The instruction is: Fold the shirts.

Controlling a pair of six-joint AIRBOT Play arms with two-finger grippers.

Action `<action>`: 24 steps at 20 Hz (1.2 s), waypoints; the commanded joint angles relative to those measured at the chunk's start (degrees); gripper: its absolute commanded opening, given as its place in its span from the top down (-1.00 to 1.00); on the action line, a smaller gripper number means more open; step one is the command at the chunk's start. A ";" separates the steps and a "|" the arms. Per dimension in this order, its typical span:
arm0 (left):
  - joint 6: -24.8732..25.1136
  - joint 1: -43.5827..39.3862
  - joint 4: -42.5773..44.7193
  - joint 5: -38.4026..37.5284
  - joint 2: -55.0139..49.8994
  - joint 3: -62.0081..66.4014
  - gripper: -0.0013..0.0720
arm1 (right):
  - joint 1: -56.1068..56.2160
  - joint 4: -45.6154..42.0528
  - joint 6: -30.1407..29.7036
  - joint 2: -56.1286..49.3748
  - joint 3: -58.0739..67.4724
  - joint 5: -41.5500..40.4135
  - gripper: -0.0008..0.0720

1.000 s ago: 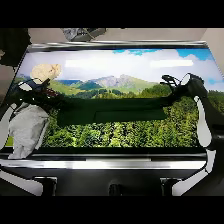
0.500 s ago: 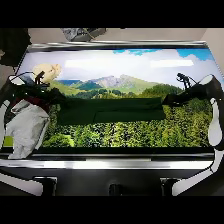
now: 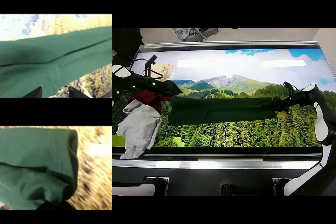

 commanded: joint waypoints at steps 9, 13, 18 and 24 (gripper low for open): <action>1.29 -20.39 -8.37 12.94 -9.60 -6.27 0.88 | 1.33 6.23 -9.31 20.15 -0.13 7.72 0.85; 1.27 -26.12 -21.73 22.08 -16.15 -6.23 0.88 | 1.33 6.01 -8.68 30.80 -0.13 12.94 0.85; 2.36 -33.83 -42.95 26.80 -22.60 -6.14 0.88 | 1.33 6.08 -6.67 40.79 -0.13 16.22 0.85; 9.73 -41.22 -57.86 29.20 -27.71 -3.85 0.89 | 1.33 6.51 -5.66 45.18 -0.11 13.38 0.85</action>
